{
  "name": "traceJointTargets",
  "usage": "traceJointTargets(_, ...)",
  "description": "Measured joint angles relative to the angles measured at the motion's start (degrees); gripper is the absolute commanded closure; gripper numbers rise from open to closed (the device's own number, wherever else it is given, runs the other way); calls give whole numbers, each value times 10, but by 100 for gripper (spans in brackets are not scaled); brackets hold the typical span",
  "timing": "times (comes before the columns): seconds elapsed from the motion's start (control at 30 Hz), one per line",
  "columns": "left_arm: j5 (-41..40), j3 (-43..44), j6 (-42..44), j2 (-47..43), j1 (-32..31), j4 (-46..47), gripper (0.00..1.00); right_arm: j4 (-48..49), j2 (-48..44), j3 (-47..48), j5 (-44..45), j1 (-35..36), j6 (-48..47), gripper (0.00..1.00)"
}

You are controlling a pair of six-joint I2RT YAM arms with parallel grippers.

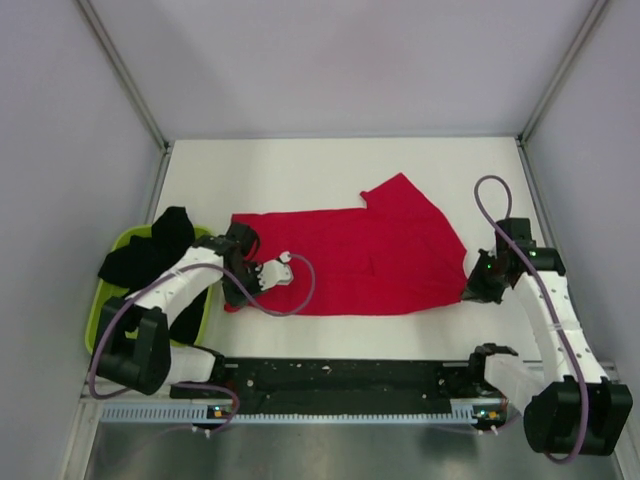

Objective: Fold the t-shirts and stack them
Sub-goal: Fold the flattened tshirt in 1/3 of the way, then grap the side of the flattened tshirt furthest away from the robot with both arms

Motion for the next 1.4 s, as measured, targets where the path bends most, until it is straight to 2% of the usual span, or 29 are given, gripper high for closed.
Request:
traceJointTargets(0.13, 7, -11, 19, -14, -13, -50, 99, -72, -40, 0, 7, 0, 7, 100)
traceJointTargets(0.17, 6, -14, 23, -16, -14, -63, 86, -85, -50, 1, 10, 0, 8, 100)
traceJointTargets(0.2, 5, -15, 26, -16, -14, -75, 70, -101, -63, 2, 13, 0, 9, 89)
traceJointTargets(0.23, 3, -15, 29, -16, -14, -87, 59, -117, -75, 5, 16, 0, 11, 65)
traceJointTargets(0.27, 1, -15, 34, -16, -14, -94, 45, -130, -85, 7, 19, 0, 15, 46)
traceJointTargets(0.3, -2, -14, 33, -15, -14, -105, 40, -141, -95, 10, 23, 0, 19, 33)
traceJointTargets(0.37, -9, -9, 39, -12, -14, -129, 36, -162, -115, 21, 43, 1, 21, 19)
traceJointTargets(0.47, -24, 40, 43, 5, -12, -174, 30, -182, -125, 56, 83, 2, 23, 18)
traceJointTargets(0.57, -29, 139, 43, 31, 1, -193, 27, -180, -113, 143, 123, 2, 3, 20)
traceJointTargets(0.7, -27, 315, 15, 98, 42, -154, 28, -85, -43, 249, 101, 3, -59, 22)
traceJointTargets(0.77, -24, 392, -9, 146, 65, -127, 29, -17, 31, 280, 67, 9, -96, 24)
traceJointTargets(0.87, -20, 456, -36, 213, 94, -92, 32, 65, 190, 345, 37, 42, -155, 27)
traceJointTargets(0.93, -18, 480, -49, 257, 112, -68, 35, 110, 306, 396, 23, 68, -189, 32)
traceJointTargets(1.13, -17, 535, -55, 369, 136, -51, 38, 160, 609, 582, -6, 104, -242, 35)
traceJointTargets(1.27, -2, 570, -51, 416, 150, -55, 34, 166, 740, 684, -3, 116, -265, 35)
traceJointTargets(1.4, 0, 589, -51, 436, 165, -67, 32, 156, 822, 754, 10, 125, -289, 38)
